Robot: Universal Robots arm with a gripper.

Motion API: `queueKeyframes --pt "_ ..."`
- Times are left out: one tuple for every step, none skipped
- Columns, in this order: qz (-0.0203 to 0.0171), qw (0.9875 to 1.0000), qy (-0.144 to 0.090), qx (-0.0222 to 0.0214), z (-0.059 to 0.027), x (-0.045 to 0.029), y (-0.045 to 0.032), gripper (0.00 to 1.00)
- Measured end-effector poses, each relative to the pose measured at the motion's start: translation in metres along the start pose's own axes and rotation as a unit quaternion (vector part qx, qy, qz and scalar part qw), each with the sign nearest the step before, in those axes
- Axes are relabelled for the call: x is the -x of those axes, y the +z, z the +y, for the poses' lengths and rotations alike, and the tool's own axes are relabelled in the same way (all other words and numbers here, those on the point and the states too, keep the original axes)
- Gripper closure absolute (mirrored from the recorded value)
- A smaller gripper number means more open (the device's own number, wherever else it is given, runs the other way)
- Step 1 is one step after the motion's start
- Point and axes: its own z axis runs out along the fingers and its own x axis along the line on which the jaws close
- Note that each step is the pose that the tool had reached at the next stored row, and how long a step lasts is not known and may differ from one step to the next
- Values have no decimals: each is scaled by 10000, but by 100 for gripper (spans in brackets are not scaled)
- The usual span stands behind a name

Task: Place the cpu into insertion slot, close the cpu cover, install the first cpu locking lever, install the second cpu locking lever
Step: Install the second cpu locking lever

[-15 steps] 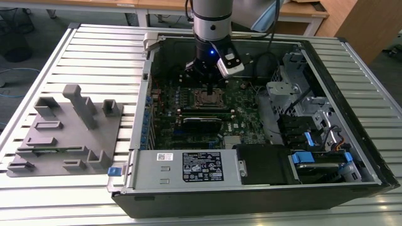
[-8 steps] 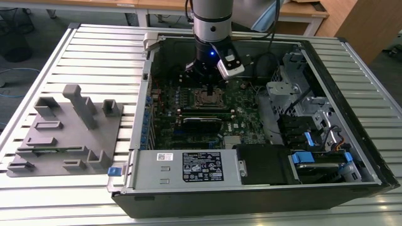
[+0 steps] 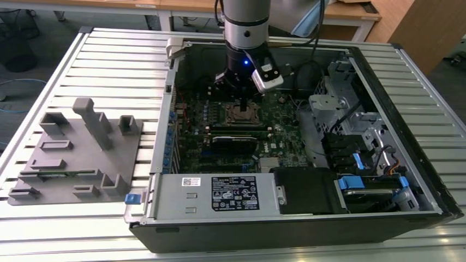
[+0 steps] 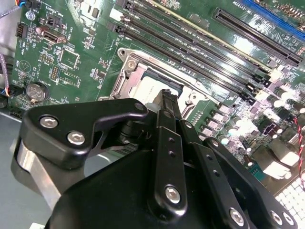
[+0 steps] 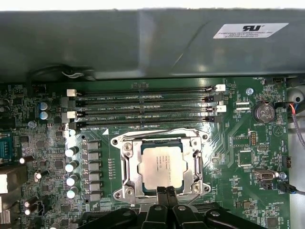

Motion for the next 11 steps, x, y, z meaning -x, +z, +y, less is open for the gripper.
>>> queueKeyframes --pt "1 10000 0 -1 -1 0 -1 89" --pt "0 10000 0 0 -1 0 0 89" --pt "0 10000 0 0 -1 0 0 89" --pt "0 10000 -1 0 -5 0 -1 89" --pt "0 10000 -1 2 -10 1 -1 89" --pt "1 10000 0 6 -18 1 0 89" --pt "1 10000 1 10 -27 2 0 89" --pt "1 10000 1 14 -36 2 0 89" --pt "1 10000 1 16 -44 3 0 89" --pt "1 10000 1 19 -53 3 0 89" --pt "2 10000 2 23 -62 4 1 89"
